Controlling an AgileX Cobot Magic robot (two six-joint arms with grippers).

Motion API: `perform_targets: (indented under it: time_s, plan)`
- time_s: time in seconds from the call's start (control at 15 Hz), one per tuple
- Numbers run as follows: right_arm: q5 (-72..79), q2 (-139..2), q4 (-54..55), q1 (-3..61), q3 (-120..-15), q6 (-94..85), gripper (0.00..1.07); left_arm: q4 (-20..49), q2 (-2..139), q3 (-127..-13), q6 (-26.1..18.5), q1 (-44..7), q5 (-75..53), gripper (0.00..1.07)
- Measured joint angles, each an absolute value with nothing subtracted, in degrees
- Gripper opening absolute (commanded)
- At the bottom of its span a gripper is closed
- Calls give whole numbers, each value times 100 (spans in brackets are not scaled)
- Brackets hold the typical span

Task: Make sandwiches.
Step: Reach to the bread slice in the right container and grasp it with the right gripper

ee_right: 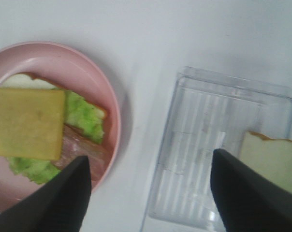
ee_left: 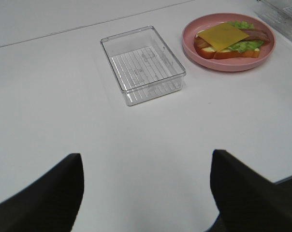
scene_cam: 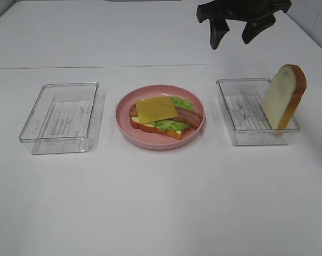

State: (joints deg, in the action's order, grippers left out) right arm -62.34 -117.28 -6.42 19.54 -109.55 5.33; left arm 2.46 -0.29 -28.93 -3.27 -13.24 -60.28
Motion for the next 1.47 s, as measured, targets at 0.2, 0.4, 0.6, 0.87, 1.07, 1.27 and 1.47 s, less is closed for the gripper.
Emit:
perform_targets:
  time_s: [0.2, 0.4, 0.6, 0.87, 1.07, 1.27, 1.47]
  plan:
    - [-6606, -11545, -1215, 1885, -10955, 682, 66, 246, -29, -2893, -327, -1324, -6028, 70]
    - [-6927, -11505, -1100, 1421, -10955, 682, 67, 246, -29, -2893, -327, -1324, -6028, 70]
    - [-6939, -11505, -539, 699, -10955, 625, 71, 246, -29, -2893, -327, -1324, -6028, 70]
    - [-6944, -11625, 229, -34, -10955, 212, 72, 246, -29, -2893, -327, -1324, -6028, 70]
    - [-6967, -11883, 361, -109, -10921, 97, 72, 246, -29, -2893, -327, -1324, -6028, 70]
    - [-6984, -12261, 453, -109, -10915, 69, 72, 246, -29, -2893, -327, -1324, -6028, 70]
    - [-6984, -12674, 464, -109, -10903, 0, 64, 246, -29, -2893, -327, -1324, -6028, 70]
